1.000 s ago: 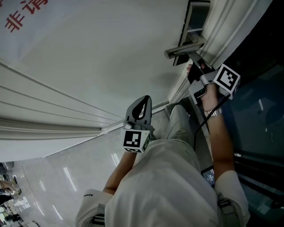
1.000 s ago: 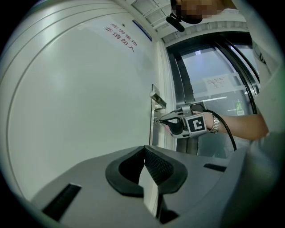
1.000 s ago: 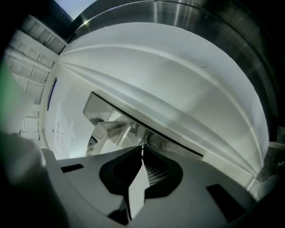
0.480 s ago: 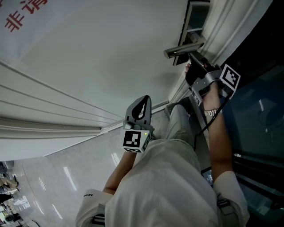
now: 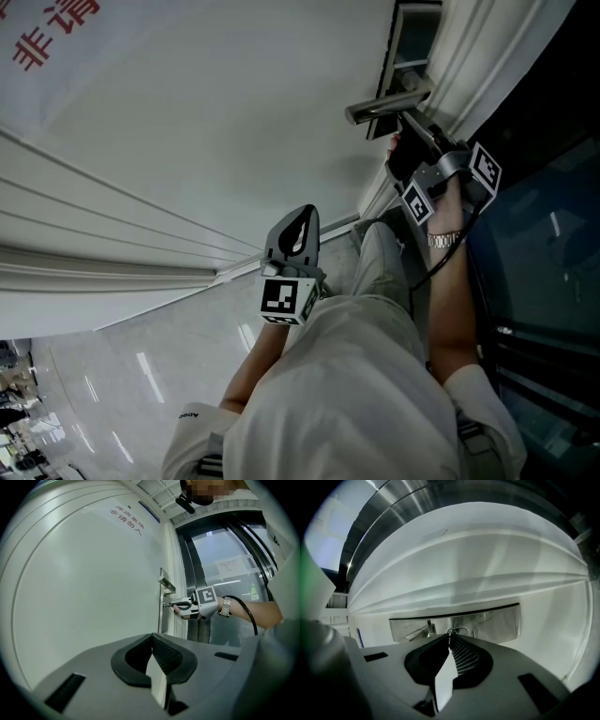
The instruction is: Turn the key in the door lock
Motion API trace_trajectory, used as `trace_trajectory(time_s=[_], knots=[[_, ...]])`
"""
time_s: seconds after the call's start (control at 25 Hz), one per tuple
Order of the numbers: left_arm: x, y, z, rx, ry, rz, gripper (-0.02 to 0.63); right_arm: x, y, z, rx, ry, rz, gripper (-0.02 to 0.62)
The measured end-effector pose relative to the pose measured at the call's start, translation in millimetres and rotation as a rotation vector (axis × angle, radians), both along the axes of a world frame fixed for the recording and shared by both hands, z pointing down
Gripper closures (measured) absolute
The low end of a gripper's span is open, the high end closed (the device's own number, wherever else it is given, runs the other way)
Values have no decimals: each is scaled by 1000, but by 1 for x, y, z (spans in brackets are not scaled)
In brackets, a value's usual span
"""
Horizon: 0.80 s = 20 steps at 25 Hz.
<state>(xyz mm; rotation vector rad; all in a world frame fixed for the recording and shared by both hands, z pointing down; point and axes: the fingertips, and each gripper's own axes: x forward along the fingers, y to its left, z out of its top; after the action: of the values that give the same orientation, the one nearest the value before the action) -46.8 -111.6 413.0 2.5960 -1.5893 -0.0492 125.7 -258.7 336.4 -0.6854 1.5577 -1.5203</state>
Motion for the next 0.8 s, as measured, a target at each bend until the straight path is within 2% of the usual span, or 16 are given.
trace_trajectory(time_s=[0.16, 0.28, 0.4, 0.56, 0.8], knots=[[-1, -1, -1, 1, -3, -5, 597, -1, 0, 0, -28, -57, -7, 583], [1, 0, 4, -15, -10, 4, 597, 0, -1, 2, -33, -51, -13, 581], [4, -2, 2, -5, -9, 13, 597, -1, -1, 7, -15, -24, -28, 523], [8, -2, 2, -8, -12, 25, 597, -7, 3, 6, 78, 89, -60, 489], [5, -5, 2, -4, -4, 11, 597, -19, 16, 7, 242, 364, -95, 472]])
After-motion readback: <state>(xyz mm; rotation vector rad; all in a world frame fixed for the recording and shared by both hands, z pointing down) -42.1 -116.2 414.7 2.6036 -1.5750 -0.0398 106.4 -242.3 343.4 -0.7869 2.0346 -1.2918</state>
